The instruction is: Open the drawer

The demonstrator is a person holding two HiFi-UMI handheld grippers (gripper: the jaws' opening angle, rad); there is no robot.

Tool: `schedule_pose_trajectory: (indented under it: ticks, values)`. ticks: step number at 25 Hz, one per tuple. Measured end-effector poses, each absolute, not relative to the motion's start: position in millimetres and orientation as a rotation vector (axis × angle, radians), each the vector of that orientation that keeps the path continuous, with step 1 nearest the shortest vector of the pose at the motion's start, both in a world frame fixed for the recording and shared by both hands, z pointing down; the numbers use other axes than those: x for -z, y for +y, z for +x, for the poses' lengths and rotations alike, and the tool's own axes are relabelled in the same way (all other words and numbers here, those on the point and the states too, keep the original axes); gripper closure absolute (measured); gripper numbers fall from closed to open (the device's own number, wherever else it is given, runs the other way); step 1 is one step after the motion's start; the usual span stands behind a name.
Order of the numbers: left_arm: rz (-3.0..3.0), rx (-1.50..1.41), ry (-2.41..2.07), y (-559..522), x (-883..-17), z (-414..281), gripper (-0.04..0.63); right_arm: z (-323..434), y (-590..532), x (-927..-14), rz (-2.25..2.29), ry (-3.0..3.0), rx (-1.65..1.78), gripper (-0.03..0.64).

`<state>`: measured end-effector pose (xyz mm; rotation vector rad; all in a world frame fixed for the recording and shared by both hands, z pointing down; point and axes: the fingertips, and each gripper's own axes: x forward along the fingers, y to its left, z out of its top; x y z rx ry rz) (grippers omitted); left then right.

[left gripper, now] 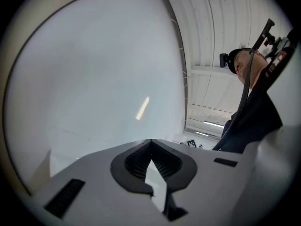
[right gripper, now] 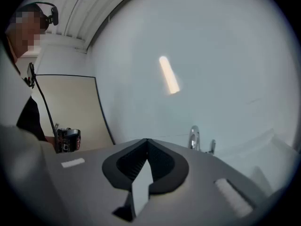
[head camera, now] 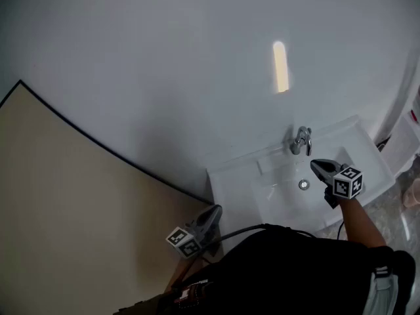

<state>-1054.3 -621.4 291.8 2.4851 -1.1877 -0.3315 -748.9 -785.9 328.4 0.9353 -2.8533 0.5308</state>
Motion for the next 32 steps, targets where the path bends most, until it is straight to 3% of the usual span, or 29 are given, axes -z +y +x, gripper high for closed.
schedule_pose_trajectory:
  ticks: [15,23,32]
  values:
    - [2.628,0.174,-0.400,-616.7,-341.8,-959.8,0.595,-605.0,-610.0,-355.9,1.743,-2.420,-0.613,0.615]
    - [2.682,0.089,-0.355,-603.7,-338.5,-886.8,0.595,-534.2,-569.7,-360.9,1.822,-2.415,-0.623,0.615]
    - [2.652,0.085,-0.373,-580.1,-345.6,-727.4,0.595,-420.2,-546.8,-377.9,1.693,-2.480,-0.599,0.615]
